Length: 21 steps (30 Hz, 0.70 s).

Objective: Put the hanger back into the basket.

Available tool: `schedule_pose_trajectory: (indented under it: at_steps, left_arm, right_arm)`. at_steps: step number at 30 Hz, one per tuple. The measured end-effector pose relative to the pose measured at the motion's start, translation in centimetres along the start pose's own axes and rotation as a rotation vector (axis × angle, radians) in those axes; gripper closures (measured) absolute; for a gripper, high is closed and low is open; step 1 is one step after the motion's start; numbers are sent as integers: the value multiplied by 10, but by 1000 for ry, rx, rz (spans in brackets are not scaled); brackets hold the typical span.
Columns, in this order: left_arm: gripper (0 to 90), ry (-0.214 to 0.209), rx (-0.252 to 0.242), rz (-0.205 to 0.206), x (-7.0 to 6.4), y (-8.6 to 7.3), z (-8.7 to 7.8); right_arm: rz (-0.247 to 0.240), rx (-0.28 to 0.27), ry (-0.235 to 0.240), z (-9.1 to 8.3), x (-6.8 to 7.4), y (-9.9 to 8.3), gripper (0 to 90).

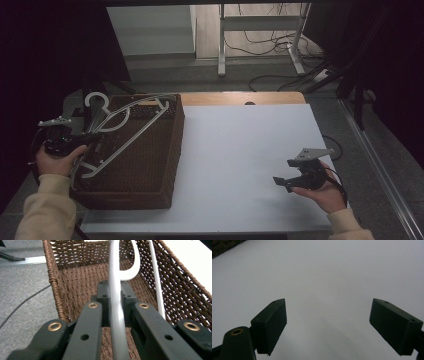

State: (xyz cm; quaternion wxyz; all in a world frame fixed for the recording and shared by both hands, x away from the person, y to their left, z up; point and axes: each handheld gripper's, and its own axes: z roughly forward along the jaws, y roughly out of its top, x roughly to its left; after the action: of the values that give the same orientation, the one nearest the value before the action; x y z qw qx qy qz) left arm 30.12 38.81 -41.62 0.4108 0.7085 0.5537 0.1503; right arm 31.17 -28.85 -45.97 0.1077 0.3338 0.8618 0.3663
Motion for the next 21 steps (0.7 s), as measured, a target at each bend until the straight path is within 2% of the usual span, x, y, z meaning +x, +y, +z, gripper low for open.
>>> schedule_pose_trajectory:
  at_steps: [4,10,12,13,14,15,17,19,21]
  left_arm:
    - [815,-7,-1,15,-1,0,2]
    - [809,9,6,26,-2,-1,8]
    - [800,31,6,53,-3,-3,11]
    - [735,26,1,45,-2,-3,12]
    - [599,8,-4,27,-1,-2,12]
    - [445,23,-6,26,-1,-2,11]
    - [432,34,-22,41,-4,-3,7]
    - [363,18,-25,46,-8,-3,3]
    - [343,-3,-20,61,-13,-4,0]
  right_arm:
    - [-4,3,1,1,0,0,142]
    - [-6,6,3,1,1,0,145]
    - [-6,13,9,1,1,-1,151]
    - [-7,14,10,1,1,-1,152]
    - [-9,16,11,1,1,-1,152]
    - [-10,15,10,1,1,-1,152]
    - [-10,15,8,1,2,0,151]
    - [-15,16,8,1,2,0,151]
    - [-12,17,9,1,2,0,150]
